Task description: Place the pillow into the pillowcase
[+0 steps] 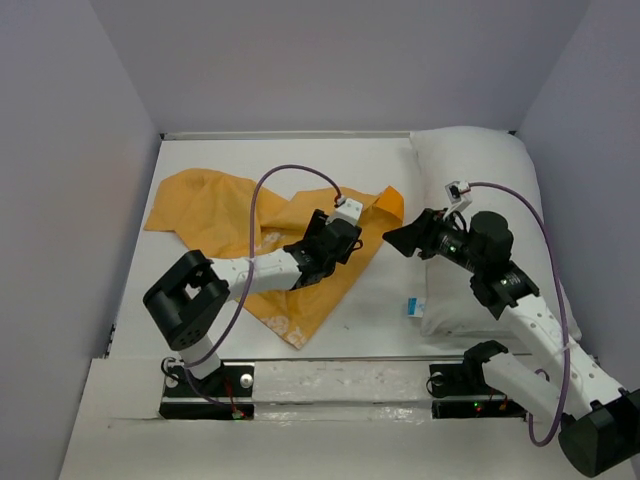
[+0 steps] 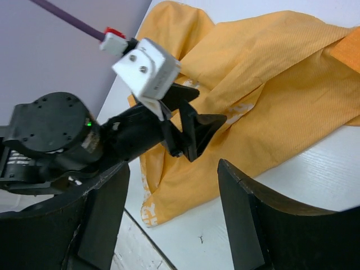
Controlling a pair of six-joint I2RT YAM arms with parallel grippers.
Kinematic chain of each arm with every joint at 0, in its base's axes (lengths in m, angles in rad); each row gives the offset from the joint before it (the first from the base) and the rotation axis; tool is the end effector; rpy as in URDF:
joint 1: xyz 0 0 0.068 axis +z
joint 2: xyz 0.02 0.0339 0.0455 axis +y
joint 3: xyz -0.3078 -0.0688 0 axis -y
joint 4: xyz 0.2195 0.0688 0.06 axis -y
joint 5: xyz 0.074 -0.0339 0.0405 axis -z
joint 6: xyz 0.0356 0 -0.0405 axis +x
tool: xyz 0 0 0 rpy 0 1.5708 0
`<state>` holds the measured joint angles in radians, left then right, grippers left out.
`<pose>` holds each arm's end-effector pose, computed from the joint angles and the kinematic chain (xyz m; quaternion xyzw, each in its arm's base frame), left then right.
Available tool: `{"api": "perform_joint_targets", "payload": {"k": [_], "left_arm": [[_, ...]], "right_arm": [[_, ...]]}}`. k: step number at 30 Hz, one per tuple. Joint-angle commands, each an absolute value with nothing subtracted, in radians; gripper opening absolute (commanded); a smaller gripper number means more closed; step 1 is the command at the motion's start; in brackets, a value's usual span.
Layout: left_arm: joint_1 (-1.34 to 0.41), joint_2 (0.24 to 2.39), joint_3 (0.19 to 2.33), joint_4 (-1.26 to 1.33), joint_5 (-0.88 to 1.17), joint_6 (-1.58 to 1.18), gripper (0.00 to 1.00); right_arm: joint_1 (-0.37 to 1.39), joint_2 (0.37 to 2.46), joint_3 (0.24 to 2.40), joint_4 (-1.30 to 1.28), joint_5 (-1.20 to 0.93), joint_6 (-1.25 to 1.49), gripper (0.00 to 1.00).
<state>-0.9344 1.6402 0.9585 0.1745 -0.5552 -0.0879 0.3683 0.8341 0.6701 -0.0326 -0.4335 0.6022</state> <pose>0.2176 -0.2629 0.2782 0.2137 0.8128 -0.0325 0.5409 0.1288 0.0657 0.3441 -0.0474 0.7658 0.4360 0.4704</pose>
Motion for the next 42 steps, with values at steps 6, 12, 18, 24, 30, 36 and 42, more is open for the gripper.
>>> {"api": "perform_joint_targets", "payload": {"k": [6,12,18,24,30,36,42], "left_arm": [[-0.87,1.73,1.034,0.305,-0.549,-0.012,0.59],[-0.853,1.761,1.062,0.328,-0.537,-0.005,0.13],[-0.85,1.646,0.993,0.388,-0.486,-0.078,0.0],[-0.793,1.493,0.939,0.44,-0.298,-0.198,0.0],[-0.693,1.413,0.876,0.514,-0.129,-0.302,0.0],[-0.663,1.39,0.844,0.59,-0.015,-0.368,0.0],[-0.632,1.367,0.815,0.667,0.101,-0.431,0.0]], "right_arm": [[0.376,0.795,0.64,0.028,-0.472,0.558,0.69],[0.376,0.805,0.635,0.031,-0.466,0.554,0.69],[0.376,0.847,0.641,0.029,-0.456,0.528,0.69],[0.387,0.962,0.678,0.029,-0.443,0.503,0.7],[0.509,1.127,0.709,0.159,-0.313,0.564,0.55],[0.558,1.408,0.776,0.33,-0.105,0.644,0.39],[0.558,1.592,0.86,0.423,-0.04,0.655,0.59]]}}
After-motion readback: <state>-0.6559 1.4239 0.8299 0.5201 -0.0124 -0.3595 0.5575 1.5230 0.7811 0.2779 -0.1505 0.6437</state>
